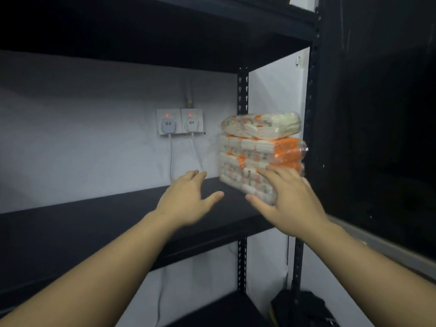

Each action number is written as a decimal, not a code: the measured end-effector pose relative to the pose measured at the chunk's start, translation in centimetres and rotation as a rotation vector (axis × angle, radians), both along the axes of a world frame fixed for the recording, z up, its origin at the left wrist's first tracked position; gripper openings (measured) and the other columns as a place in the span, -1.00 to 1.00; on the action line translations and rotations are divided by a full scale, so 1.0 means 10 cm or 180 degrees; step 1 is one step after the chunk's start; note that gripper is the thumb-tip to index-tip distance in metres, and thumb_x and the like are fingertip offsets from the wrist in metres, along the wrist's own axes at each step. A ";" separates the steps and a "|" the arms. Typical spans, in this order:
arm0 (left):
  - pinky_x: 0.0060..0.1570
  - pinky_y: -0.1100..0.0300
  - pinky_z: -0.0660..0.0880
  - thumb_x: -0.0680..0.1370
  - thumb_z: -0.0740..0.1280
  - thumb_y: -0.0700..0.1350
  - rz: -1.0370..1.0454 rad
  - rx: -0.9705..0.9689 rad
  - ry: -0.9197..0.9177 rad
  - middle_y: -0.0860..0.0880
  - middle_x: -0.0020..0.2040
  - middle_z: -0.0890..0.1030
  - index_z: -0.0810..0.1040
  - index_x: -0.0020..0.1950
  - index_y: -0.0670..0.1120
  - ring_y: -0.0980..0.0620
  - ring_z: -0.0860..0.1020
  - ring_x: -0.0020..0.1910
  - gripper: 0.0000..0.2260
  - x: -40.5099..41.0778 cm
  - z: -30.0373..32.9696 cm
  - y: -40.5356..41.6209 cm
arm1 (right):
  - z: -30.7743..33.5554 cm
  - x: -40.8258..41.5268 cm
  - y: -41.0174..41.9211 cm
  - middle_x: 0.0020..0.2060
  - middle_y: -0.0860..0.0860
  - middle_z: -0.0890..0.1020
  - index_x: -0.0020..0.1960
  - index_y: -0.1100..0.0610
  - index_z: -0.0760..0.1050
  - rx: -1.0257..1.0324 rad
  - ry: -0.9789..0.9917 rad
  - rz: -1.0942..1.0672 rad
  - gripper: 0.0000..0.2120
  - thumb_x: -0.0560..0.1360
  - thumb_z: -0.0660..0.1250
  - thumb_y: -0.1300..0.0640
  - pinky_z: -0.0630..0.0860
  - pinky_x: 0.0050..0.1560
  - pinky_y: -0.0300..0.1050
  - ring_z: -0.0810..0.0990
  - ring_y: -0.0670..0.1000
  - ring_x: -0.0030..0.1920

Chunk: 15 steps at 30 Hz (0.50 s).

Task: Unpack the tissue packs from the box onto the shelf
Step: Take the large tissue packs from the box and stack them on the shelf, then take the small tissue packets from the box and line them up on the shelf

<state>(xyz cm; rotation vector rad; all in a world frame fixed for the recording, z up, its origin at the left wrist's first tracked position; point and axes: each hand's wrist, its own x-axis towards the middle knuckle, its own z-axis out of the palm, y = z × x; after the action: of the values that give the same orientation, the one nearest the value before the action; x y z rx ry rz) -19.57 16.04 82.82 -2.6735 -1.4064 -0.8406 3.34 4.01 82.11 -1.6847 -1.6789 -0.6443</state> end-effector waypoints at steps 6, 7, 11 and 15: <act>0.61 -0.06 -0.02 0.58 0.07 0.43 0.0065 0.0180 0.0180 -0.01 0.66 0.21 0.18 0.67 -0.01 0.00 0.13 0.64 -0.21 -0.57 -0.63 -0.64 | -0.67 -0.47 -0.16 0.63 -0.11 0.24 0.65 -0.12 0.19 -0.0726 0.0246 0.0355 -0.24 0.55 0.16 -0.44 0.10 0.58 0.03 0.11 -0.05 0.63; 0.61 -0.04 -0.04 0.58 0.07 0.43 0.0078 0.0238 0.0189 -0.01 0.66 0.22 0.18 0.67 -0.01 0.01 0.12 0.65 -0.22 -0.64 -0.75 -0.77 | -0.79 -0.54 -0.20 0.63 -0.10 0.24 0.65 -0.11 0.19 -0.0768 0.0266 0.0437 -0.25 0.56 0.17 -0.42 0.09 0.59 0.01 0.11 -0.05 0.63; 0.62 0.04 -0.12 0.61 0.14 0.35 0.0087 0.0308 0.0151 -0.01 0.66 0.21 0.22 0.66 -0.04 0.01 0.10 0.65 -0.28 -0.86 -1.29 -1.27 | -1.33 -0.77 -0.36 0.58 -0.07 0.35 0.61 -0.03 0.30 -0.0808 0.0288 0.0783 -0.31 0.58 0.24 -0.33 0.14 0.55 -0.03 0.21 -0.02 0.60; 0.62 0.03 -0.05 0.63 0.19 0.30 0.0319 -0.0080 0.0176 -0.03 0.64 0.25 0.20 0.67 -0.04 -0.03 0.18 0.63 -0.31 -0.99 -1.97 -1.65 | -1.99 -0.89 -0.53 0.51 -0.02 0.45 0.57 0.03 0.37 -0.1119 0.0382 0.1122 -0.33 0.57 0.21 -0.31 0.25 0.51 0.03 0.32 0.02 0.54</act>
<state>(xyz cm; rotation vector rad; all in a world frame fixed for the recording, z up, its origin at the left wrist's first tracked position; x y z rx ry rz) -29.50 -0.50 63.13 -2.5968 -1.5336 -0.7402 -5.59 -1.28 62.26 -1.5584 -2.0196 -0.0818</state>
